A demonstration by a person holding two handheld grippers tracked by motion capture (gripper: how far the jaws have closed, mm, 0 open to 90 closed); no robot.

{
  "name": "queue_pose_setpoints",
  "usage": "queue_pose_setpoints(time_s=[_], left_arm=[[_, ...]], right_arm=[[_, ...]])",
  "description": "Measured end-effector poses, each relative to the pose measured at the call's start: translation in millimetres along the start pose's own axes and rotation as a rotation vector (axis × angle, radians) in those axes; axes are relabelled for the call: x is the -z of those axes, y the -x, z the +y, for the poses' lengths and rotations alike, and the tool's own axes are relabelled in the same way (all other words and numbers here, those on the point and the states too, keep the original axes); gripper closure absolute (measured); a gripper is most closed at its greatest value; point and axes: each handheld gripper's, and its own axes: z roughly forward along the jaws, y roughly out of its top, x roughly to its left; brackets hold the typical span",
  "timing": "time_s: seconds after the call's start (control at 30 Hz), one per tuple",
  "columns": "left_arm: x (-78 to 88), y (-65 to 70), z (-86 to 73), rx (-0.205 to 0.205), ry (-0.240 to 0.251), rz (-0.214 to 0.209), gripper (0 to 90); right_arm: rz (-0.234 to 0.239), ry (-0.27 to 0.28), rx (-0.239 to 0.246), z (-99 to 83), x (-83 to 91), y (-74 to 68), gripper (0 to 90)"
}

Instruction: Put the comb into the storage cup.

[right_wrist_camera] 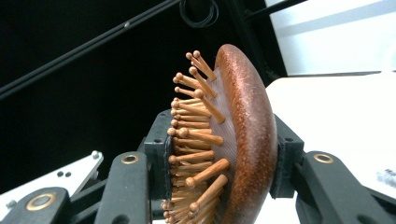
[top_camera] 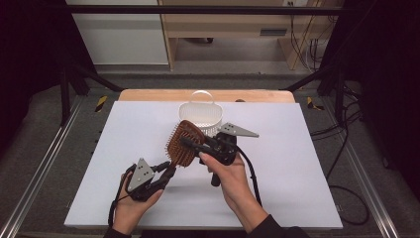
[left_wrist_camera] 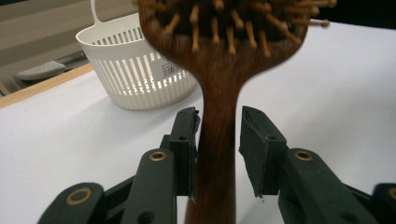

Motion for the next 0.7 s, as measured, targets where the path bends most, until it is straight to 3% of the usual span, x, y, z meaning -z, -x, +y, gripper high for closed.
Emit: queue_pose_setpoints(time_s=[0.2, 0.37, 0.57, 0.7], left_arm=[[1.8, -5.0, -1.2, 0.04, 0.051, 0.032, 50.4], [1.7, -14.2, -6.7, 0.098, 0.08, 0.115, 33.9], [-0.2, -26.2, -14.9, 0.162, 0.07, 0.19, 18.3], [-0.4, -31.1, -18.0, 0.195, 0.065, 0.209, 14.0]], right_arm=[[-0.061, 0.059, -0.005, 16.9, 11.7, 13.9, 53.2], [-0.105, 0.106, -0.014, 32.5, 22.3, 24.7, 52.9], [-0.145, 0.147, -0.027, 48.4, 31.7, 34.2, 52.7], [-0.159, 0.165, -0.038, 56.2, 33.7, 38.9, 52.6]])
